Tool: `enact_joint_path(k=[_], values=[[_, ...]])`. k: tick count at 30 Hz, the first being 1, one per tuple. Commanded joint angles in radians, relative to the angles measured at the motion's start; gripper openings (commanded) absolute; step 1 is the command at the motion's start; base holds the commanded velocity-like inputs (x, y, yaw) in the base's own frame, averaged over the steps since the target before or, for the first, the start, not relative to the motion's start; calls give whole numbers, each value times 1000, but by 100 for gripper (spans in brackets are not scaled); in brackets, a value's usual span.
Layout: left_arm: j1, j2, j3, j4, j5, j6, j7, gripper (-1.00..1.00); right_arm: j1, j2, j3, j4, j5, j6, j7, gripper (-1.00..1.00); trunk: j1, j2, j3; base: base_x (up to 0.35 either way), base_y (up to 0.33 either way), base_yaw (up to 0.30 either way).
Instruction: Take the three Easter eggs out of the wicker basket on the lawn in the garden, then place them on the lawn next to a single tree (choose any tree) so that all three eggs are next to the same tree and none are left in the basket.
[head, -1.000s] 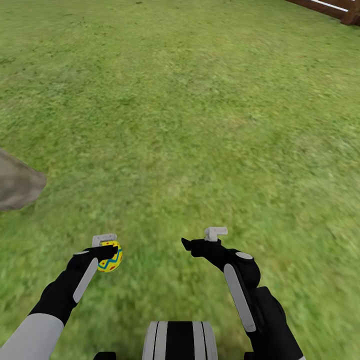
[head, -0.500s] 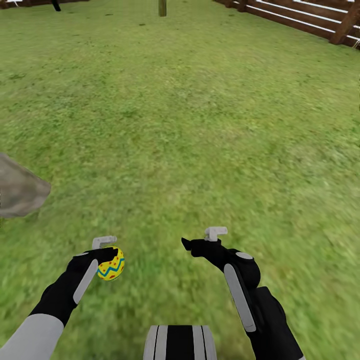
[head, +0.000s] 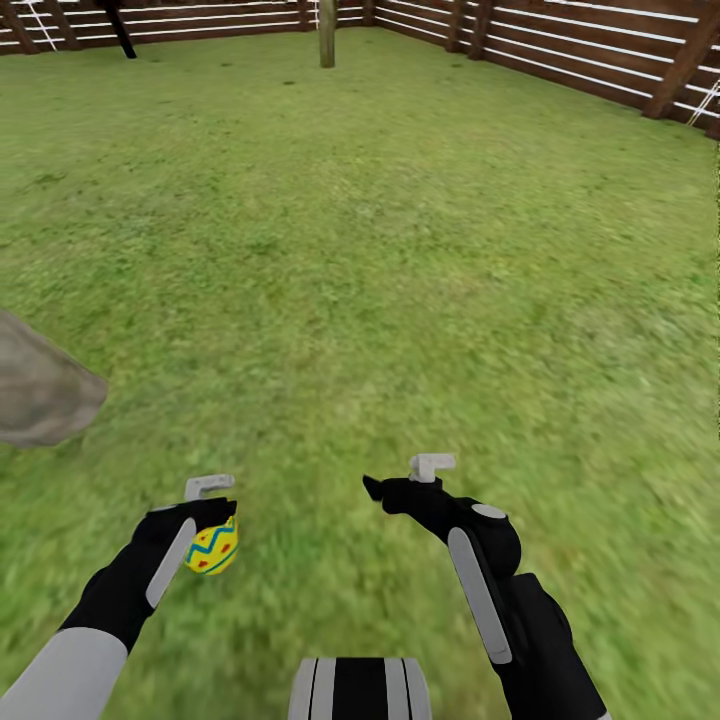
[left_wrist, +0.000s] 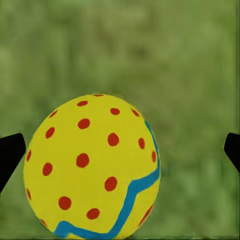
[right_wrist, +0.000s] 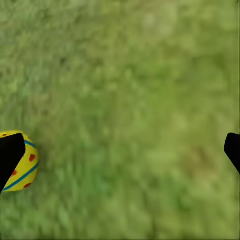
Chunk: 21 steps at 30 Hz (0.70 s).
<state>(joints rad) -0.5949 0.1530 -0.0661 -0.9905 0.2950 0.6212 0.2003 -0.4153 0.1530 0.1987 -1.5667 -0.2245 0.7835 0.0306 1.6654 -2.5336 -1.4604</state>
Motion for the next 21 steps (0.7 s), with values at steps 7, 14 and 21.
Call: enact_joint_path(k=[7, 14, 21], values=[[-1, 0, 0, -2, 17, 36, 87, 100, 0, 0, -1, -1, 2, 5, 3, 100, -3, 1, 27, 0, 0, 0], [-2, 0, -3, -2, 19, 43, 98, 100, 0, 0, -1, -1, 2, 5, 3, 100, -6, 3, 54, -127, 0, 0], [-1, 0, -1, -74, 15, 71, 100, 100, 0, 0, -1, -1, 2, 5, 3, 100, -10, 5, 81, -250, 0, 0]])
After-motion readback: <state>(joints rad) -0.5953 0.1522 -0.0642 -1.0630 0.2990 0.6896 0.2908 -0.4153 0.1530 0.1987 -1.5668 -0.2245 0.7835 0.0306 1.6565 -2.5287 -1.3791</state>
